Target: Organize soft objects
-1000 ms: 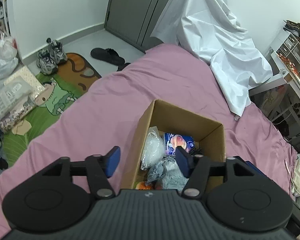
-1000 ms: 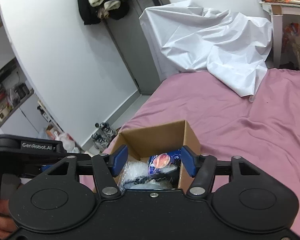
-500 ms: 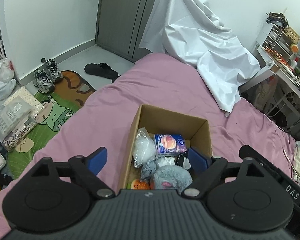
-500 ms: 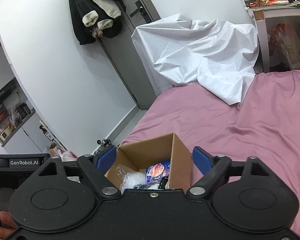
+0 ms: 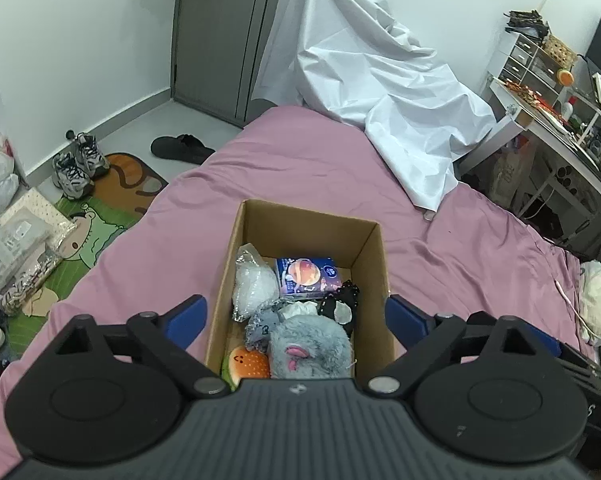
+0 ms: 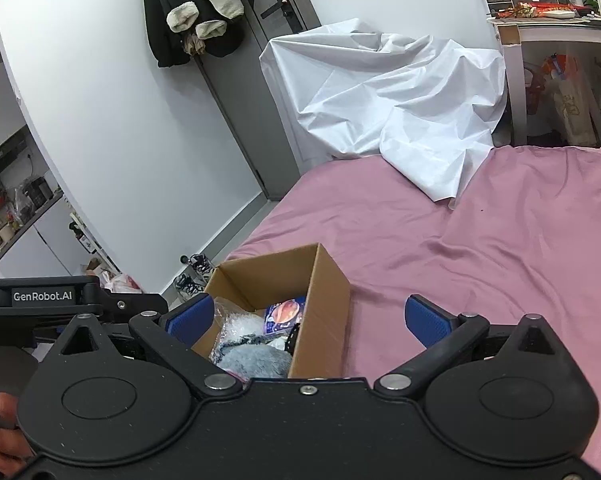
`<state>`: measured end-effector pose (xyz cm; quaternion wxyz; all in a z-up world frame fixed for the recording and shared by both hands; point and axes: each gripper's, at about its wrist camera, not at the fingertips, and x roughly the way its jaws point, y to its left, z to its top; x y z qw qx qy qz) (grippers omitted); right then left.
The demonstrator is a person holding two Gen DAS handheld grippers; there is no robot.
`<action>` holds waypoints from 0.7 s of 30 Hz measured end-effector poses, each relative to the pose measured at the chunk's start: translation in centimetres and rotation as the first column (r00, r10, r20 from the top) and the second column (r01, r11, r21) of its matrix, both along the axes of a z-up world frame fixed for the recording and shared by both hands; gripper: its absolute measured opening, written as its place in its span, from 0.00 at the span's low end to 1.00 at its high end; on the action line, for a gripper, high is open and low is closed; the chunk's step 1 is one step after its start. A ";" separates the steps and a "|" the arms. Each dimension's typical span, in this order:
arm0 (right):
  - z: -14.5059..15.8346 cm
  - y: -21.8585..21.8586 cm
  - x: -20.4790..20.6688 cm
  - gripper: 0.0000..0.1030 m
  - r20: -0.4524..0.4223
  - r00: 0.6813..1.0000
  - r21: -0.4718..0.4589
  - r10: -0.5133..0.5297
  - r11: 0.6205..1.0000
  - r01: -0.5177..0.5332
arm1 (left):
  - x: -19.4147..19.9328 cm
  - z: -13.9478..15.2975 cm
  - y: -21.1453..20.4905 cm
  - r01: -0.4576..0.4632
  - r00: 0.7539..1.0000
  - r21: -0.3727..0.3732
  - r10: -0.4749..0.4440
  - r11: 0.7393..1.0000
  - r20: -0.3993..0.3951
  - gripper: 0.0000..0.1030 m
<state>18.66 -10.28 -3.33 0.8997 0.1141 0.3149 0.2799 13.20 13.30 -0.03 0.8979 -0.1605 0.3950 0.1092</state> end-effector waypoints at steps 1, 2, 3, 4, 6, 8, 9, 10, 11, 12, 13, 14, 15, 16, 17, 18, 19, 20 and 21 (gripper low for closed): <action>0.1 -0.2 -0.1 1.00 0.000 1.000 0.000 0.001 1.000 -0.001 | -0.1 0.1 -0.2 0.004 1.000 -0.001 -0.004 1.000 0.001 0.93; 0.3 -0.5 -0.1 1.00 0.000 1.000 0.000 0.000 1.000 0.000 | -0.2 0.2 -0.4 0.007 1.000 0.000 -0.007 1.000 0.002 0.93; 0.5 -0.7 -0.1 1.00 0.002 1.000 -0.001 -0.003 1.000 0.003 | -0.3 0.4 -0.7 0.012 1.000 0.003 -0.012 1.000 0.005 0.93; 0.7 -1.1 -0.2 1.00 0.004 1.000 -0.002 -0.007 1.000 0.007 | -0.5 0.5 -0.9 0.016 1.000 0.007 -0.016 1.000 0.007 0.93; 1.2 -1.8 -0.4 1.00 0.002 1.000 -0.009 -0.011 1.000 0.011 | -0.8 0.8 -1.4 0.024 1.000 0.016 -0.024 1.000 0.009 0.94; 1.7 -2.6 -0.7 1.00 0.000 1.000 -0.016 -0.020 1.000 0.020 | -1.2 1.1 -1.8 0.027 1.000 0.009 -0.027 1.000 0.012 0.94; 1.9 -3.0 -0.8 1.00 0.000 1.000 -0.018 -0.021 1.000 0.021 | -1.4 1.2 -2.1 0.028 1.000 0.006 -0.028 1.000 0.011 0.96; 2.1 -3.4 -0.9 1.00 0.005 1.000 -0.019 -0.021 1.000 0.022 | -1.6 1.3 -2.4 0.031 0.999 0.009 -0.031 0.999 0.009 0.96; 2.4 -3.9 -1.1 1.00 0.012 1.000 -0.023 -0.025 0.999 0.025 | -1.8 1.5 -2.6 0.036 0.999 0.016 -0.036 0.999 0.009 0.96; 2.6 -4.2 -1.3 1.00 0.019 0.999 -0.031 -0.027 0.999 0.027 | -2.1 1.7 -3.0 0.041 0.999 0.023 -0.041 0.999 0.012 0.97; 2.9 -4.7 -1.6 1.00 0.026 0.999 -0.040 -0.029 0.999 0.030 | -2.4 1.9 -3.4 0.045 0.999 0.026 -0.046 0.999 0.016 0.97; 3.2 -5.1 -1.8 1.00 0.031 0.999 -0.044 -0.032 0.998 0.033 | -2.6 2.1 -3.6 0.049 0.999 0.027 -0.049 0.998 0.015 0.97; 3.5 -5.6 -2.0 1.00 0.033 0.999 -0.044 -0.035 0.998 0.037 | -2.8 2.4 -4.0 0.057 0.998 0.029 -0.057 0.998 0.015 0.97; 3.8 -6.2 -2.3 1.00 0.027 0.999 -0.040 -0.036 0.999 0.037 | -3.0 2.7 -4.2 0.067 0.998 0.032 -0.068 0.997 0.017 0.97; 4.1 -6.8 -2.5 1.00 0.021 0.999 -0.030 -0.033 0.999 0.034 | -3.3 3.0 -4.6 0.078 0.997 0.036 -0.079 0.996 0.021 0.97; 4.4 -7.4 -2.8 1.00 0.021 0.999 -0.017 -0.031 0.999 0.031 | -3.6 3.3 -4.9 0.088 0.996 0.042 -0.089 0.995 0.026 0.97; 4.8 -8.0 -3.2 1.00 0.028 0.999 -0.011 -0.031 0.999 0.032 | -3.9 3.7 -5.1 0.094 0.995 0.048 -0.096 0.994 0.030 0.97; 5.3 -8.6 -3.7 1.00 0.041 0.999 -0.019 -0.036 0.999 0.037 | -4.2 4.0 -5.5 0.101 0.994 0.055 -0.103 0.993 0.033 0.97; 5.6 -8.9 -4.1 1.00 0.054 0.998 -0.031 -0.043 0.999 0.045 | -4.5 4.3 -5.7 0.107 0.993 0.059 -0.109 0.992 0.033 0.97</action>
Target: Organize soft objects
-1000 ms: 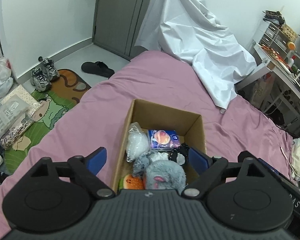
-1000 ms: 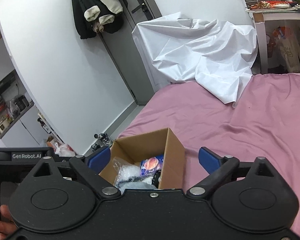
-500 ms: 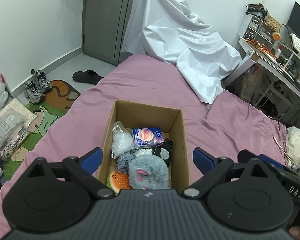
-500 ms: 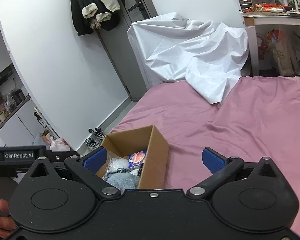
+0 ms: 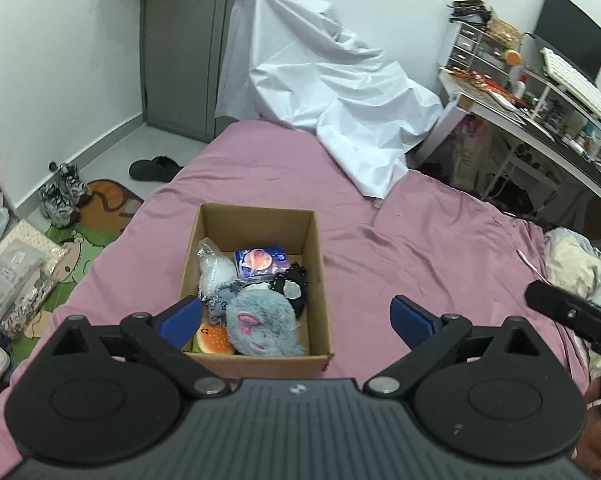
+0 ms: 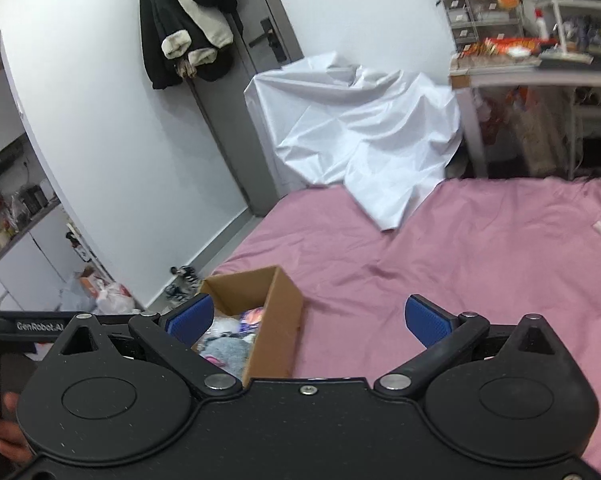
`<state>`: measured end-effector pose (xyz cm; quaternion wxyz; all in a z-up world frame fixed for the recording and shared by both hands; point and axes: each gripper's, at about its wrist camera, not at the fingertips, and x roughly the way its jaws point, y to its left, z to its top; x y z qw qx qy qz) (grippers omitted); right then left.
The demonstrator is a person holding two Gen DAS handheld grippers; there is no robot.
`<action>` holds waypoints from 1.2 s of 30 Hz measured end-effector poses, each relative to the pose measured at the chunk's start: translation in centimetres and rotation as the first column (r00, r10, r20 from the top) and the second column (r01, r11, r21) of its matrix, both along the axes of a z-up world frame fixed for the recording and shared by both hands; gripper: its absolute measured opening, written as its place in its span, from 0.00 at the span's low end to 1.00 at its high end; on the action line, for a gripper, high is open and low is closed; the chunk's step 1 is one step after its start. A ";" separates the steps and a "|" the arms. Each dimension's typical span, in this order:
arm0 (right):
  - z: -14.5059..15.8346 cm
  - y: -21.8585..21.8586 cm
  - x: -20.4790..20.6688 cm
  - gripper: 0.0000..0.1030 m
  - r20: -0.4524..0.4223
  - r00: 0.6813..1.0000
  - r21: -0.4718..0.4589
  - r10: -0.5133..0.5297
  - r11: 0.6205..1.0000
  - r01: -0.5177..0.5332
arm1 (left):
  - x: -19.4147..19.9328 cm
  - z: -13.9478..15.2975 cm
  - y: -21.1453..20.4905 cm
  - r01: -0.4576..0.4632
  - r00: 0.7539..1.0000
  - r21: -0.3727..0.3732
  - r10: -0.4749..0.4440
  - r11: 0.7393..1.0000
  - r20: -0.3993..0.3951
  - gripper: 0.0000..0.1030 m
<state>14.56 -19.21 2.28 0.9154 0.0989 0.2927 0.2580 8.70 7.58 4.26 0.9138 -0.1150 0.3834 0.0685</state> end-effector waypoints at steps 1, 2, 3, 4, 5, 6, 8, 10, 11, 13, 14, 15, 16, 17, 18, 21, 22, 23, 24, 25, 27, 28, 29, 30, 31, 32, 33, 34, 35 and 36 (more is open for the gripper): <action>0.3 -0.4 -0.5 1.00 0.012 1.000 -0.012 -0.008 1.000 0.008 | -0.3 0.3 -0.3 0.009 1.000 0.003 -0.009 1.000 0.002 0.97; 0.5 -0.9 -1.0 1.00 0.018 1.000 -0.020 -0.015 1.000 0.015 | -0.7 0.7 -0.6 0.016 1.000 0.005 -0.016 1.000 0.007 0.97; 0.6 -1.3 -1.4 1.00 0.020 1.000 -0.024 -0.019 1.000 0.020 | -1.1 1.0 -0.9 0.022 1.000 0.006 -0.022 1.000 0.012 0.97; 0.8 -1.8 -1.8 1.00 0.018 1.000 -0.024 -0.023 0.999 0.024 | -1.5 1.3 -1.2 0.025 1.000 0.009 -0.025 1.000 0.015 0.97; 0.9 -2.2 -2.2 1.00 0.016 0.999 -0.024 -0.028 0.999 0.029 | -1.9 1.5 -1.5 0.030 0.999 0.011 -0.031 0.999 0.015 0.97; 1.0 -2.5 -2.5 1.00 0.015 0.999 -0.028 -0.033 0.999 0.033 | -2.3 1.7 -1.8 0.036 0.999 0.012 -0.036 0.999 0.014 0.97; 1.3 -3.1 -3.1 1.00 0.022 0.999 -0.038 -0.040 0.998 0.041 | -3.0 2.0 -2.3 0.041 0.999 0.013 -0.041 0.999 0.013 0.97; 1.7 -3.5 -3.8 1.00 0.027 0.999 -0.035 -0.040 0.999 0.041 | -3.9 2.4 -2.9 0.052 0.999 0.019 -0.052 0.998 0.013 0.97; 2.0 -3.7 -4.1 1.00 0.030 0.999 -0.034 -0.035 0.999 0.036 | -4.2 2.6 -3.1 0.054 0.998 0.022 -0.054 0.998 0.012 0.97; 2.4 -3.9 -4.8 1.00 0.036 0.999 -0.039 -0.023 0.999 0.024 | -4.8 3.0 -3.6 0.054 0.999 0.023 -0.054 0.998 0.006 0.97; 2.6 -4.1 -5.1 1.00 0.036 0.999 -0.042 -0.019 0.999 0.020 | -5.1 3.2 -3.8 0.064 0.998 0.022 -0.064 0.998 0.006 0.97; 2.7 -4.2 -5.4 1.00 0.035 0.999 -0.044 -0.016 0.999 0.018 | -5.5 3.5 -4.0 0.068 0.998 0.022 -0.068 0.997 0.008 0.97; 2.9 -4.3 -5.6 1.00 0.034 0.999 -0.045 -0.017 0.999 0.019 | -5.8 3.8 -4.1 0.062 0.998 0.023 -0.062 0.998 0.010 0.97; 3.1 -4.5 -5.8 1.00 0.031 0.999 -0.044 -0.019 0.999 0.020 | -6.1 4.0 -4.3 0.059 0.998 0.022 -0.059 0.998 0.008 0.97; 3.2 -4.7 -6.0 1.00 0.028 0.999 -0.038 -0.022 0.999 0.023 | -6.3 4.1 -4.4 0.064 0.998 0.018 -0.064 0.998 0.003 0.97; 3.4 -5.3 -6.7 1.00 0.000 1.000 -0.022 -0.028 0.999 0.028 | -6.6 4.3 -4.8 0.075 0.996 0.007 -0.075 0.997 -0.040 0.97; 3.4 -5.4 -6.9 1.00 -0.007 1.000 -0.024 -0.024 0.999 0.024 | -6.8 4.4 -4.9 0.082 0.996 0.002 -0.081 0.997 -0.045 0.97; 3.5 -5.4 -7.2 1.00 -0.013 1.000 -0.031 -0.023 0.999 0.022 | -7.0 4.6 -5.1 0.087 0.995 -0.001 -0.087 0.996 -0.045 0.97; 3.5 -5.4 -7.5 1.00 -0.018 1.000 -0.038 -0.021 0.999 0.021 | -7.3 4.7 -5.3 0.089 0.995 -0.001 -0.089 0.996 -0.046 0.97; 3.6 -5.4 -7.7 1.00 -0.028 0.999 -0.045 -0.021 0.999 0.020 | -7.6 4.8 -5.4 0.086 0.995 -0.001 -0.086 0.996 -0.047 0.97; 3.5 -5.5 -7.9 1.00 -0.041 0.999 -0.052 -0.027 0.998 0.025 | -7.9 4.9 -5.7 0.081 0.995 -0.003 -0.082 0.997 -0.055 0.97; 3.6 -5.5 -8.1 1.00 -0.043 0.998 -0.059 -0.034 0.998 0.032 | -8.1 4.9 -5.8 0.080 0.995 -0.005 -0.081 0.997 -0.059 0.97; 3.6 -5.6 -8.2 1.00 -0.044 0.998 -0.066 -0.040 0.997 0.038 | -8.3 4.9 -5.9 0.080 0.995 -0.009 -0.080 0.997 -0.062 0.97; 3.7 -5.7 -8.3 1.00 -0.045 0.998 -0.070 -0.040 0.997 0.036 | -8.4 5.0 -6.0 0.083 0.995 -0.012 -0.083 0.997 -0.063 0.97; 3.7 -5.7 -8.3 1.00 -0.048 0.998 -0.073 -0.036 0.997 0.032 | -8.6 5.0 -6.2 0.085 0.994 -0.015 -0.085 0.996 -0.064 0.97; 3.7 -5.8 -8.4 1.00 -0.056 0.998 -0.077 -0.029 0.997 0.025 | -8.7 5.1 -6.3 0.085 0.994 -0.017 -0.086 0.996 -0.065 0.97; 3.7 -5.7 -8.5 1.00 -0.068 0.997 -0.084 -0.022 0.996 0.016 | -8.9 5.2 -6.4 0.085 0.994 -0.018 -0.086 0.996 -0.068 0.97; 3.8 -5.7 -8.6 1.00 -0.076 0.997 -0.092 -0.014 0.996 0.007 | -9.1 5.3 -6.5 0.085 0.994 -0.019 -0.086 0.996 -0.067 0.97; 3.9 -5.6 -8.8 1.00 -0.078 0.997 -0.099 -0.007 0.995 -0.001 | -9.2 5.4 -6.6 0.082 0.994 -0.019 -0.083 0.996 -0.068 0.97; 4.0 -5.6 -9.1 1.00 -0.074 0.997 -0.105 0.002 0.994 -0.009 | -9.3 5.5 -6.6 0.077 0.994 -0.020 -0.079 0.997 -0.071 0.97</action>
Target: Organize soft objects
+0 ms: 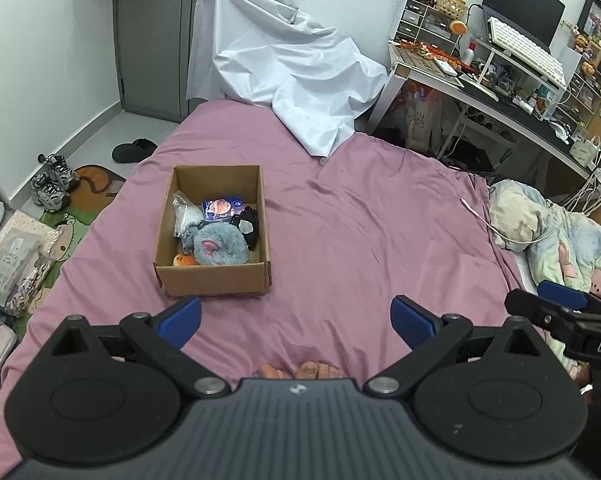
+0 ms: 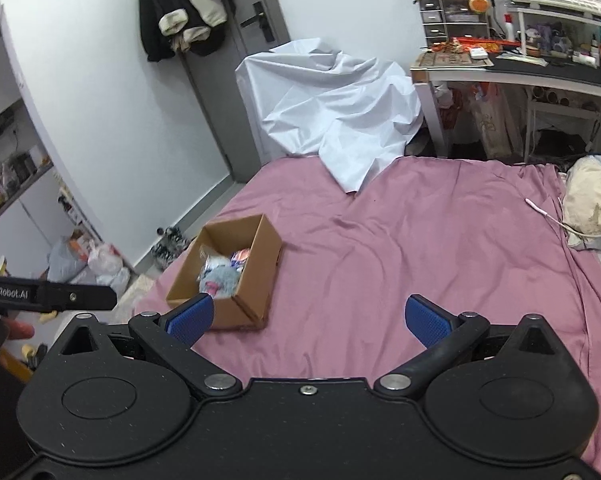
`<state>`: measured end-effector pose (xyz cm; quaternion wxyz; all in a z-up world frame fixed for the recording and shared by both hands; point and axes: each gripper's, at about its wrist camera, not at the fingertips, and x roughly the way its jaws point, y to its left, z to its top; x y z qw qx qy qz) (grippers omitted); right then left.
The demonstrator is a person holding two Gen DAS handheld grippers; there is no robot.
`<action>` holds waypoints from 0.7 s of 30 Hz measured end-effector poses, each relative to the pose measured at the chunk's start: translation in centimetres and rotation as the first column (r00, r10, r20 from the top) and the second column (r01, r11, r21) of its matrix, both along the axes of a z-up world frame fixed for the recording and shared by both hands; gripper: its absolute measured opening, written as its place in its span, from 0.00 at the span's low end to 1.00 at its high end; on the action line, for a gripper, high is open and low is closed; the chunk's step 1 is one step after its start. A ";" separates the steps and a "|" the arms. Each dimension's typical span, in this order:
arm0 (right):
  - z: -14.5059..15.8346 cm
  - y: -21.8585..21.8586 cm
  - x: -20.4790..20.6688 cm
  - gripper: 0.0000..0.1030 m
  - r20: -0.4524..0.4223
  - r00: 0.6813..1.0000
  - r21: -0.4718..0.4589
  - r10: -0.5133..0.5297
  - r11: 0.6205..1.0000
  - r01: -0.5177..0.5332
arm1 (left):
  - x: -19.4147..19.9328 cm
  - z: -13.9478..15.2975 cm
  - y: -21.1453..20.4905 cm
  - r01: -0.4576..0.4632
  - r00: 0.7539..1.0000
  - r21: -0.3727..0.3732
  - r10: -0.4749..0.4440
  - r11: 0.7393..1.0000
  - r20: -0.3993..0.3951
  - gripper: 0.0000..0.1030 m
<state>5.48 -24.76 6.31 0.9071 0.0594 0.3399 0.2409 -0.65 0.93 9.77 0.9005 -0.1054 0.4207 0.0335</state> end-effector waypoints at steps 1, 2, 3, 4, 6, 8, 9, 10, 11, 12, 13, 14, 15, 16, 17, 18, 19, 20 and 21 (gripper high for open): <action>0.2 0.1 -0.2 1.00 0.005 1.000 -0.006 0.009 1.000 -0.009 | -0.2 0.1 -0.1 -0.006 1.000 -0.005 0.006 1.000 -0.002 0.97; 0.4 0.0 -0.4 1.00 0.007 1.000 -0.009 0.016 1.000 -0.016 | -0.3 0.2 -0.1 -0.015 1.000 -0.013 0.015 1.000 -0.004 0.97; 0.6 0.1 -0.6 1.00 0.007 1.000 -0.012 0.022 1.000 -0.022 | -0.4 0.2 -0.1 -0.022 1.000 -0.018 0.022 1.000 -0.010 0.97; 0.7 0.1 -0.7 1.00 0.007 1.000 -0.014 0.028 1.000 -0.028 | -0.5 0.3 -0.2 -0.024 1.000 -0.021 0.024 0.999 -0.013 0.97; 1.0 0.1 -1.0 1.00 0.005 0.999 -0.018 0.034 0.999 -0.034 | -0.7 0.5 -0.5 -0.023 1.000 -0.021 0.022 1.000 -0.013 0.97; 1.3 0.2 -1.3 1.00 0.007 0.999 -0.017 0.044 0.999 -0.043 | -0.8 0.6 -0.8 -0.019 1.000 -0.013 0.019 1.000 -0.011 0.97; 1.4 0.3 -1.5 1.00 0.006 0.999 -0.019 0.052 0.998 -0.052 | -0.9 0.7 -1.0 -0.019 1.000 -0.005 0.019 1.000 -0.012 0.97; 1.4 0.4 -1.6 1.00 0.005 0.998 -0.022 0.059 0.998 -0.059 | -0.9 0.7 -1.1 -0.020 1.000 0.000 0.020 1.000 -0.014 0.97; 1.4 0.5 -1.6 1.00 0.001 0.998 -0.029 0.067 0.997 -0.067 | -0.9 0.7 -1.1 -0.021 1.000 0.002 0.021 1.000 -0.017 0.97; 1.3 0.7 -1.6 1.00 -0.004 0.997 -0.036 0.076 0.996 -0.076 | -1.0 0.6 -1.2 -0.022 1.000 0.000 0.022 1.000 -0.022 0.97; 1.2 0.8 -1.6 1.00 -0.010 0.996 -0.039 0.084 0.996 -0.084 | -1.0 0.5 -1.3 -0.026 0.999 0.001 0.026 1.000 -0.030 0.97; 1.2 0.9 -1.6 1.00 -0.018 0.996 -0.040 0.089 0.995 -0.090 | -1.1 0.4 -1.4 -0.028 0.999 0.008 0.028 1.000 -0.037 0.97; 1.2 1.0 -1.5 1.00 -0.024 0.996 -0.037 0.090 0.995 -0.091 | -1.2 0.4 -1.5 -0.026 0.999 0.017 0.026 1.000 -0.036 0.97; 1.1 0.9 -1.5 1.00 -0.027 0.996 -0.034 0.089 0.995 -0.090 | -1.3 0.5 -1.6 -0.026 0.999 0.024 0.026 0.999 -0.031 0.97; 1.1 0.9 -1.5 1.00 -0.030 0.996 -0.034 0.089 0.995 -0.090 | -1.4 0.6 -1.8 -0.028 0.999 0.035 0.029 0.999 -0.024 0.97; 1.1 0.9 -1.5 1.00 -0.032 0.996 -0.035 0.088 0.995 -0.089 | -1.4 0.7 -1.9 -0.030 0.999 0.046 0.031 0.998 -0.020 0.97; 1.2 1.0 -1.6 1.00 -0.033 0.996 -0.037 0.087 0.995 -0.088 | -1.5 0.8 -2.1 -0.031 0.999 0.056 0.032 0.998 -0.018 0.97; 1.2 1.0 -1.6 1.00 -0.033 0.996 -0.040 0.086 0.995 -0.088 | -1.5 0.8 -2.3 -0.027 0.999 0.066 0.028 0.997 -0.018 0.97; 1.3 1.0 -1.7 1.00 -0.031 0.996 -0.043 0.085 0.995 -0.086 | -1.6 0.8 -2.5 -0.019 1.000 0.076 0.021 0.997 -0.016 0.97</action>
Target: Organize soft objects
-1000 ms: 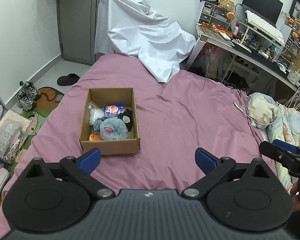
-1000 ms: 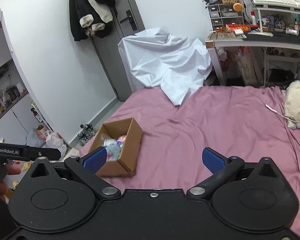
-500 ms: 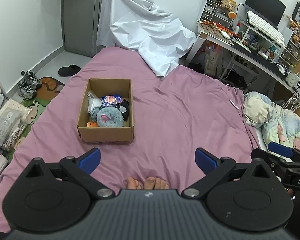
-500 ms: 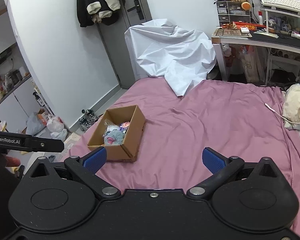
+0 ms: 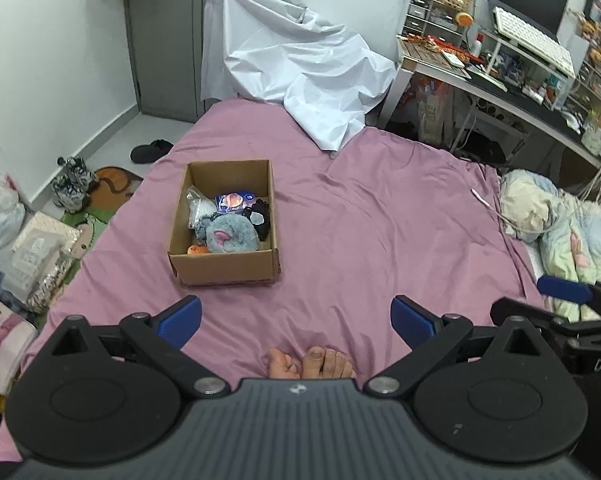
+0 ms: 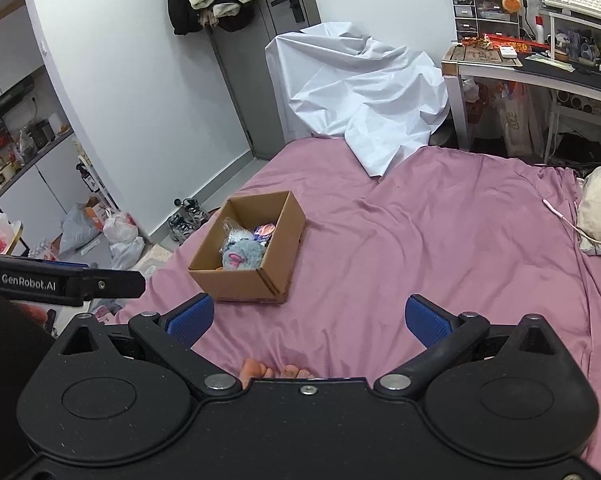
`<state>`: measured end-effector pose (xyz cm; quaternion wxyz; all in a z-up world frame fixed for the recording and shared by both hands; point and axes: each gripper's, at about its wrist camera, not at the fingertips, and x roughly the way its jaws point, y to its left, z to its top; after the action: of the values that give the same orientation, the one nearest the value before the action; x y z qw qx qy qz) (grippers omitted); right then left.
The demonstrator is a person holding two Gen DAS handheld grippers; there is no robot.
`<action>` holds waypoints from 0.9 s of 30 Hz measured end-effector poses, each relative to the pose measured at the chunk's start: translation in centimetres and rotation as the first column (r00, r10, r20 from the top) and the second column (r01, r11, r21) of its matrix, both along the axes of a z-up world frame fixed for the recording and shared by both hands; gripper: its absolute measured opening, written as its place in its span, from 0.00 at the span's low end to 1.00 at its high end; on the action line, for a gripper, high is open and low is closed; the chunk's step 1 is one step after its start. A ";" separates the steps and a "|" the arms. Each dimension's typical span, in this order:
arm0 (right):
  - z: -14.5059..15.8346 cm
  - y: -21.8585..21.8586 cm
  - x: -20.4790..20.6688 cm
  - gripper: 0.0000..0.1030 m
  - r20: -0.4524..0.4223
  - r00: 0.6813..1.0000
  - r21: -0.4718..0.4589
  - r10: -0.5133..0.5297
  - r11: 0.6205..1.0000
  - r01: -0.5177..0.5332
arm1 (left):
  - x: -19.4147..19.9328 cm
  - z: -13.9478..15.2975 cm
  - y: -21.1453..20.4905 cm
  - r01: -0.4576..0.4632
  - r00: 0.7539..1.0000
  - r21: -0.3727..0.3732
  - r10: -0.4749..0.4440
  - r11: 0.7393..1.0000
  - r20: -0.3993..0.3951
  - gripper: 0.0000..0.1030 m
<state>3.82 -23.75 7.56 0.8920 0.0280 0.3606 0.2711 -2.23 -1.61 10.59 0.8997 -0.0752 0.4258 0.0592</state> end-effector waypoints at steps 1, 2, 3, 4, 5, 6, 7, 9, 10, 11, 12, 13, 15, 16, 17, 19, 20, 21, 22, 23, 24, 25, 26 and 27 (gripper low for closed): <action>0.0 0.0 -0.1 1.00 0.003 1.000 -0.002 -0.002 1.000 0.002 | 0.0 0.0 -0.1 0.005 1.000 0.005 -0.005 1.000 0.002 0.97; 0.1 0.1 -0.1 1.00 0.006 1.000 -0.004 -0.003 1.000 0.003 | -0.1 0.1 -0.2 0.005 1.000 0.009 -0.005 1.000 0.004 0.97; 0.1 0.1 -0.2 1.00 0.006 1.000 -0.005 -0.004 1.000 0.004 | -0.1 0.1 -0.1 0.002 1.000 0.009 -0.002 1.000 0.006 0.97; 0.1 0.1 -0.2 1.00 0.006 1.000 -0.004 -0.006 1.000 0.006 | -0.1 0.1 0.0 -0.002 1.000 0.008 0.002 1.000 0.007 0.97; 0.1 0.1 -0.2 1.00 0.005 1.000 -0.004 -0.008 1.000 0.008 | -0.2 0.1 0.0 -0.003 1.000 0.008 0.003 1.000 0.008 0.97; 0.1 0.1 -0.1 1.00 0.005 1.000 -0.005 -0.009 1.000 0.009 | -0.2 0.1 0.1 -0.002 1.000 0.009 0.002 1.000 0.010 0.97; 0.2 0.1 -0.2 1.00 0.007 1.000 -0.006 -0.010 1.000 0.010 | -0.3 0.1 0.1 -0.001 1.000 0.010 0.001 1.000 0.011 0.97; 0.3 0.2 -0.2 1.00 0.009 1.000 -0.006 -0.010 1.000 0.010 | -0.3 0.1 0.1 -0.002 1.000 0.015 0.001 1.000 0.014 0.97; 0.3 0.2 -0.2 1.00 0.010 1.000 -0.005 -0.008 1.000 0.008 | -0.3 0.1 0.2 -0.003 1.000 0.016 0.003 1.000 0.014 0.97; 0.3 0.3 -0.3 1.00 0.010 1.000 -0.005 -0.007 1.000 0.007 | -0.4 0.1 0.2 -0.004 1.000 0.016 0.004 1.000 0.015 0.97; 0.3 0.3 -0.3 1.00 0.011 1.000 -0.006 -0.007 1.000 0.007 | -0.4 0.2 0.3 -0.005 1.000 0.015 0.005 1.000 0.014 0.97; 0.3 0.3 -0.3 1.00 0.013 1.000 -0.008 -0.007 1.000 0.008 | -0.4 0.1 0.3 -0.006 1.000 0.014 0.006 1.000 0.013 0.97; 0.4 0.4 -0.4 1.00 0.018 1.000 -0.012 -0.008 1.000 0.008 | -0.4 0.2 0.4 -0.004 1.000 0.014 0.004 1.000 0.014 0.97; 0.4 0.5 -0.5 1.00 0.019 1.000 -0.014 -0.008 1.000 0.008 | -0.5 0.2 0.4 -0.005 1.000 0.015 0.005 1.000 0.014 0.97; 0.4 0.5 -0.4 1.00 0.020 1.000 -0.016 -0.009 1.000 0.009 | -0.5 0.2 0.4 -0.006 1.000 0.015 0.006 1.000 0.015 0.97; 0.4 0.5 -0.4 1.00 0.022 1.000 -0.015 -0.013 1.000 0.013 | -0.5 0.1 0.6 -0.008 1.000 0.015 0.008 1.000 0.018 0.97; 0.5 0.4 -0.5 1.00 0.026 1.000 -0.012 -0.015 1.000 0.015 | -0.5 0.1 0.6 -0.007 1.000 0.016 0.006 1.000 0.019 0.97; 0.5 0.4 -0.5 1.00 0.029 0.999 -0.007 -0.016 1.000 0.016 | -0.5 0.2 0.6 -0.005 1.000 0.016 0.004 1.000 0.022 0.97; 0.5 0.4 -0.5 1.00 0.030 0.999 -0.003 -0.018 1.000 0.018 | -0.6 0.2 0.5 -0.003 1.000 0.018 0.003 1.000 0.024 0.97; 0.5 0.4 -0.5 1.00 0.028 0.999 0.001 -0.019 1.000 0.019 | -0.6 0.2 0.5 -0.002 1.000 0.018 0.002 1.000 0.025 0.97; 0.4 0.4 -0.6 1.00 0.026 0.999 0.006 -0.020 1.000 0.020 | -0.6 0.2 0.5 0.000 1.000 0.019 0.000 1.000 0.027 0.97; 0.4 0.3 -0.6 1.00 0.025 0.999 0.010 -0.021 1.000 0.021 | -0.6 0.2 0.4 0.001 1.000 0.021 -0.002 1.000 0.028 0.97; 0.4 0.3 -0.5 1.00 0.025 0.999 0.013 -0.022 1.000 0.022 | -0.6 0.2 0.4 0.002 1.000 0.022 -0.003 1.000 0.029 0.97; 0.4 0.2 -0.5 1.00 0.026 0.999 0.015 -0.023 1.000 0.022 | -0.5 0.3 0.3 0.003 1.000 0.024 -0.003 1.000 0.030 0.97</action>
<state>3.30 -23.50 7.95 0.8994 0.0351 0.3467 0.2640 -2.73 -1.28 10.88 0.9070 -0.0645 0.4116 0.0618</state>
